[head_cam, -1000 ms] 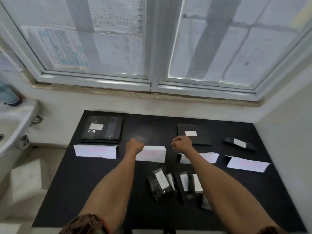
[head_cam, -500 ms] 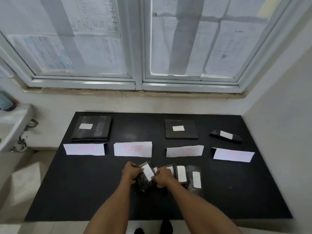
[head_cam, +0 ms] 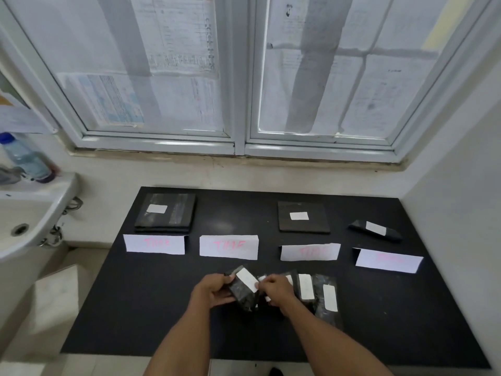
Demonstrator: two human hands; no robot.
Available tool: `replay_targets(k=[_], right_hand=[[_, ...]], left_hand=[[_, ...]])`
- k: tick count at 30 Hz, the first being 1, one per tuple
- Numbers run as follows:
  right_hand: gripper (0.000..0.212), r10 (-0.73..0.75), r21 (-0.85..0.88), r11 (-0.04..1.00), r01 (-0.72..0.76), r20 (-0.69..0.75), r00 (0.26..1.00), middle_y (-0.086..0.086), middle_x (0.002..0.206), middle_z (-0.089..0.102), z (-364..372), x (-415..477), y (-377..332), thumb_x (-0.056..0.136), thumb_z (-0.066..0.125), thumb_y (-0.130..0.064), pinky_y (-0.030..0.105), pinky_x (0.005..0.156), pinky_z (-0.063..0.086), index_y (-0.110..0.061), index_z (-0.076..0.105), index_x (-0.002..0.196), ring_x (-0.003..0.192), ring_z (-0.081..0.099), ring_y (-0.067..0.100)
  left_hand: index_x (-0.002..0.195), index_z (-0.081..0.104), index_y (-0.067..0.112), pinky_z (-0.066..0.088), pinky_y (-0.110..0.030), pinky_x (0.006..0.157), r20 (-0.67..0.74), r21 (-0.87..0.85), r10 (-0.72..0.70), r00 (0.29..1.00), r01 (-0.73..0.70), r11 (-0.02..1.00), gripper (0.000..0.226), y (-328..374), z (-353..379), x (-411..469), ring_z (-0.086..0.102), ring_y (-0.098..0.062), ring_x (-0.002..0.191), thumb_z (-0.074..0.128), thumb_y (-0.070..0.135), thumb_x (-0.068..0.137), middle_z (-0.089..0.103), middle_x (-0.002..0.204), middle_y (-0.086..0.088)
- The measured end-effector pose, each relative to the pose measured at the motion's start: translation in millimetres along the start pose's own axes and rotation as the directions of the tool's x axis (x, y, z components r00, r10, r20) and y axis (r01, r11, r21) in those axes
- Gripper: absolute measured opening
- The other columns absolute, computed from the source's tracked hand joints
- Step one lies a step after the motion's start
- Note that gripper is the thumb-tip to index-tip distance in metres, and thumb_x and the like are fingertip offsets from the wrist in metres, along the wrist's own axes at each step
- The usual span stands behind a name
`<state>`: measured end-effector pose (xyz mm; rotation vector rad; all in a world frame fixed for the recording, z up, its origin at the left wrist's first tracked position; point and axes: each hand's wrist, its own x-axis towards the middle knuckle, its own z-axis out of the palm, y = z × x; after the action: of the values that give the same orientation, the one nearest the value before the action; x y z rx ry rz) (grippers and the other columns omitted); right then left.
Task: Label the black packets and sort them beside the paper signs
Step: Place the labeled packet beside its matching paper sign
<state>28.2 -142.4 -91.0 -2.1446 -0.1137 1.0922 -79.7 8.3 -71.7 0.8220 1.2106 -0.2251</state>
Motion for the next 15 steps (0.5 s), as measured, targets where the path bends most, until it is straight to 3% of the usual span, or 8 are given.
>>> replay_targets(k=[3, 6, 9, 11, 13, 15], right_hand=[[0.030, 0.065, 0.212, 0.975, -0.062, -0.008, 0.998, 0.006, 0.107, 0.060, 5, -7, -22, 0.083, 0.071, -0.033, 0.038, 0.070, 0.058, -0.017, 0.056, 0.103, 0.097, 0.061, 0.025], [0.024, 0.046, 0.449, 0.892, -0.057, 0.035, 0.998, 0.014, 0.112, 0.062, 4, -14, -47, 0.089, 0.067, -0.026, 0.046, 0.071, 0.060, -0.012, 0.055, 0.105, 0.099, 0.064, 0.031], [0.023, -0.034, 0.479, 0.877, 0.020, 0.022, 0.999, 0.015, 0.113, 0.065, -4, -19, -63, 0.091, 0.065, -0.021, 0.040, 0.062, 0.058, -0.013, 0.059, 0.111, 0.097, 0.066, 0.031], [0.024, -0.082, 0.497, 0.866, 0.060, 0.023, 0.996, 0.015, 0.112, 0.066, -8, -22, -71, 0.089, 0.067, -0.021, 0.048, 0.069, 0.060, -0.013, 0.060, 0.111, 0.097, 0.067, 0.032], [0.031, -0.126, 0.439, 0.890, 0.125, -0.027, 0.992, 0.013, 0.111, 0.066, -9, -22, -80, 0.086, 0.070, -0.028, 0.054, 0.079, 0.058, -0.012, 0.060, 0.111, 0.098, 0.067, 0.031], [0.040, -0.165, 0.313, 0.931, 0.188, -0.100, 0.981, 0.008, 0.111, 0.064, -11, -22, -90, 0.084, 0.070, -0.040, 0.052, 0.086, 0.056, -0.014, 0.058, 0.113, 0.103, 0.064, 0.028]], left_hand=[[0.110, 0.057, 0.000, 0.052, -0.049, 0.083, 0.103, -0.187, 0.094, 0.990, -0.074, 0.980, 0.015, 8, -4, -5, 0.064, -0.032, 0.092, 0.052, 0.000, 0.095, 0.067, 0.101, -0.019], [0.116, 0.057, 0.001, 0.053, -0.047, 0.082, 0.131, -0.217, 0.173, 0.976, -0.142, 0.966, 0.024, 24, -6, -13, 0.064, -0.032, 0.092, 0.048, -0.003, 0.095, 0.066, 0.100, -0.018], [0.110, 0.063, 0.005, 0.055, -0.048, 0.084, 0.121, -0.058, 0.168, 0.978, -0.162, 0.985, 0.030, 42, -10, -24, 0.066, -0.032, 0.095, 0.066, 0.020, 0.084, 0.068, 0.102, -0.014], [0.107, 0.065, 0.011, 0.058, -0.048, 0.079, 0.127, 0.039, 0.173, 0.977, -0.179, 0.983, 0.048, 54, -10, -32, 0.068, -0.032, 0.099, 0.076, 0.044, 0.074, 0.068, 0.107, -0.013], [0.109, 0.067, 0.012, 0.059, -0.046, 0.075, 0.116, 0.107, 0.211, 0.970, -0.224, 0.969, 0.058, 63, -8, -36, 0.069, -0.031, 0.098, 0.081, 0.050, 0.068, 0.070, 0.109, -0.014], [0.112, 0.066, 0.007, 0.060, -0.044, 0.072, 0.102, 0.104, 0.270, 0.957, -0.280, 0.954, 0.061, 69, -5, -36, 0.071, -0.031, 0.094, 0.083, 0.045, 0.068, 0.071, 0.107, -0.016]])
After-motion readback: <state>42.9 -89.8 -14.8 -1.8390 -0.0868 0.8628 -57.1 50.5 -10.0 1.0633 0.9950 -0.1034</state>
